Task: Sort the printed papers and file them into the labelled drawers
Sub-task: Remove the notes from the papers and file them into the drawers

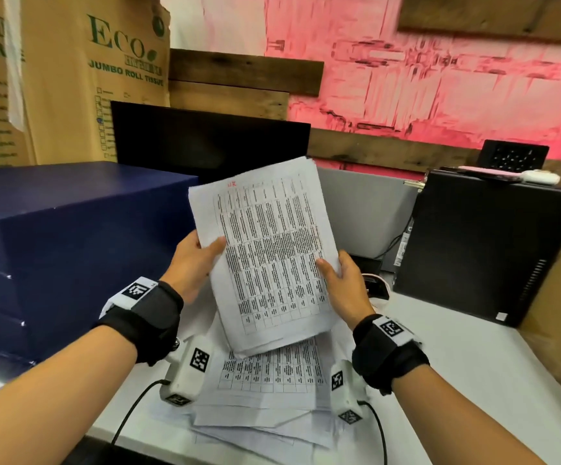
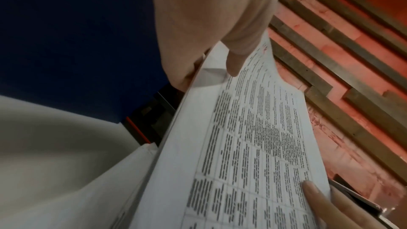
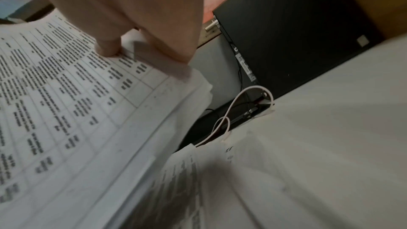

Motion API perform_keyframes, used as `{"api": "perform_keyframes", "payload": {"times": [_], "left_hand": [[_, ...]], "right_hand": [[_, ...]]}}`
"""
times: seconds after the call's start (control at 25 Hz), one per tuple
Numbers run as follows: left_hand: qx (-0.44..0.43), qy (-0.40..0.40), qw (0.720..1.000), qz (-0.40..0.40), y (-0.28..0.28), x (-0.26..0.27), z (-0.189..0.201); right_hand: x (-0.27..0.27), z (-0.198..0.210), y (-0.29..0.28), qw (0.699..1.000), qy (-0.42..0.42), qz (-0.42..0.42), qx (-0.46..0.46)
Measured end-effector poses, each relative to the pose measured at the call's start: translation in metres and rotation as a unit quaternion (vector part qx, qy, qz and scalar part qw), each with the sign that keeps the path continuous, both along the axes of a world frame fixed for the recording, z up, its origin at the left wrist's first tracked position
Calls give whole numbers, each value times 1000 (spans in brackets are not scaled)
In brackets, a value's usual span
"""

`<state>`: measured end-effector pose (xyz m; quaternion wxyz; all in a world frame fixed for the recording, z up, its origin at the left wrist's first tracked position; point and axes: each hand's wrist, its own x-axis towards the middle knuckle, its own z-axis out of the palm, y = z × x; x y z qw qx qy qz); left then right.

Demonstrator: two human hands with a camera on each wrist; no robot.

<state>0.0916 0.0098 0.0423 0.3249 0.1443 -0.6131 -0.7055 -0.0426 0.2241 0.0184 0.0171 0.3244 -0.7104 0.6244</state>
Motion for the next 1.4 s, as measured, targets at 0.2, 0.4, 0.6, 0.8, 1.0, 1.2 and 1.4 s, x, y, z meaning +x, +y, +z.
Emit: {"api": "perform_keyframes", "payload": {"times": [0.2, 0.4, 0.6, 0.8, 1.0, 1.2, 1.4], "left_hand": [[-154, -6, 980, 126, -19, 11, 14], [-346, -186, 918, 58, -30, 14, 22], [-181, -105, 978, 22, -24, 20, -4], [-126, -79, 989, -17, -18, 22, -25], [-128, -153, 979, -43, -19, 23, -37], [-115, -201, 970, -67, -18, 29, -45], [-168, -157, 973, -33, -23, 26, -21]], "right_hand": [[-10, 6, 13, 986, 135, -12, 97], [-8, 45, 10, 879, 411, -77, 230], [-21, 37, 12, 965, 173, -174, 96], [-27, 2, 19, 974, -227, 16, -23], [-21, -1, 17, 989, -143, -46, 8], [-19, -17, 20, 981, -167, -53, 78], [-19, 10, 11, 988, 8, -118, 99]]}}
